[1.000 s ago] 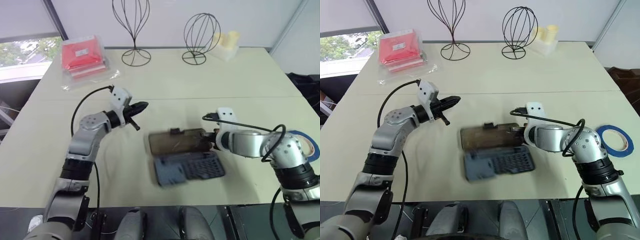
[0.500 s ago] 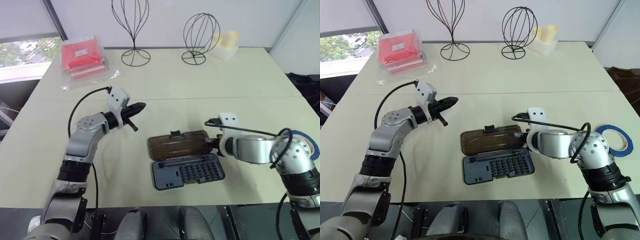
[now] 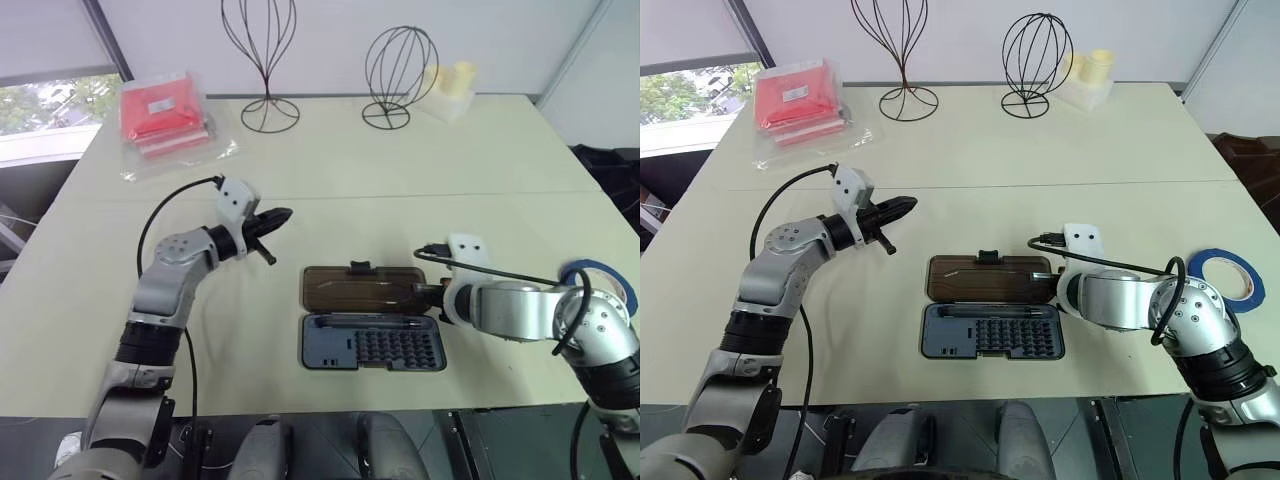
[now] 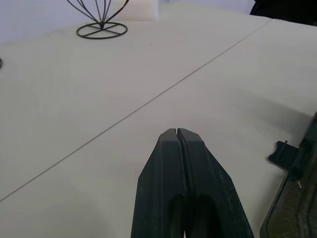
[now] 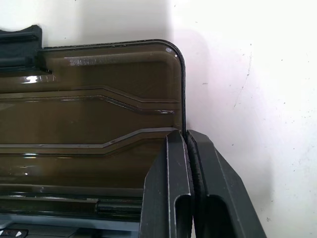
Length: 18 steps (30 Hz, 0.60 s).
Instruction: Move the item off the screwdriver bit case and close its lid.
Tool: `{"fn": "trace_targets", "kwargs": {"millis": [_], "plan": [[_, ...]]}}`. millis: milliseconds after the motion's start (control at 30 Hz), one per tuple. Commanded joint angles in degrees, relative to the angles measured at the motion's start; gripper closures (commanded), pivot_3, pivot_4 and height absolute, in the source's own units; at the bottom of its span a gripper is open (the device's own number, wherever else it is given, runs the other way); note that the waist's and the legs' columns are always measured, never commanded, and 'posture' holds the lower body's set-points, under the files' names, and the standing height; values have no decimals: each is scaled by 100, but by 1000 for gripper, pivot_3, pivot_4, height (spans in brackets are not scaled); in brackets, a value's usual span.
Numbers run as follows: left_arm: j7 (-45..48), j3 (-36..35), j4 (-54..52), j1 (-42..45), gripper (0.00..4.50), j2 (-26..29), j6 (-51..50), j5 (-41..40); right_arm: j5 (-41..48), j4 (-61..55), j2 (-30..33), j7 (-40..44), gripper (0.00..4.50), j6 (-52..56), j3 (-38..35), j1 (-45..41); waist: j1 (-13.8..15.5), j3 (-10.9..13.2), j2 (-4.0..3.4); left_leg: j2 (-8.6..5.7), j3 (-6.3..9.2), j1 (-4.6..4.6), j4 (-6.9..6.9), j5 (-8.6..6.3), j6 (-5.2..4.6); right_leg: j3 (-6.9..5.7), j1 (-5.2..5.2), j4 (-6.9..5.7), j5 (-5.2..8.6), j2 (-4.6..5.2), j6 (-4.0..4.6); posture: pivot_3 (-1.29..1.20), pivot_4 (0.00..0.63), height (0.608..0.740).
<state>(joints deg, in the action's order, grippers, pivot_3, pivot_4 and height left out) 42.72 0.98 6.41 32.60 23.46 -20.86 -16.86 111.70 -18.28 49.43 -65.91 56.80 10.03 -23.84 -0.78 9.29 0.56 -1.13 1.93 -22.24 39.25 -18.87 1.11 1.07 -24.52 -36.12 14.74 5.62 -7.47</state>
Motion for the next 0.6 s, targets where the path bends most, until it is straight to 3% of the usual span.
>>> {"fn": "trace_targets", "kwargs": {"millis": [33,600], "plan": [[10,-66,-155,110,4500,24,54,-32,130,-199,73,86,4470,-6,77,-89,0,0,0,0,0,0,0,0,0,0,0,0,0,0,0,0,150,740],[7,-67,-113,142,4500,7,102,-21,130,-446,316,398,4470,-23,261,-43,5,0,0,1,2,0,0,0,0,1,-1,0,0,0,0,0,150,740]]}}
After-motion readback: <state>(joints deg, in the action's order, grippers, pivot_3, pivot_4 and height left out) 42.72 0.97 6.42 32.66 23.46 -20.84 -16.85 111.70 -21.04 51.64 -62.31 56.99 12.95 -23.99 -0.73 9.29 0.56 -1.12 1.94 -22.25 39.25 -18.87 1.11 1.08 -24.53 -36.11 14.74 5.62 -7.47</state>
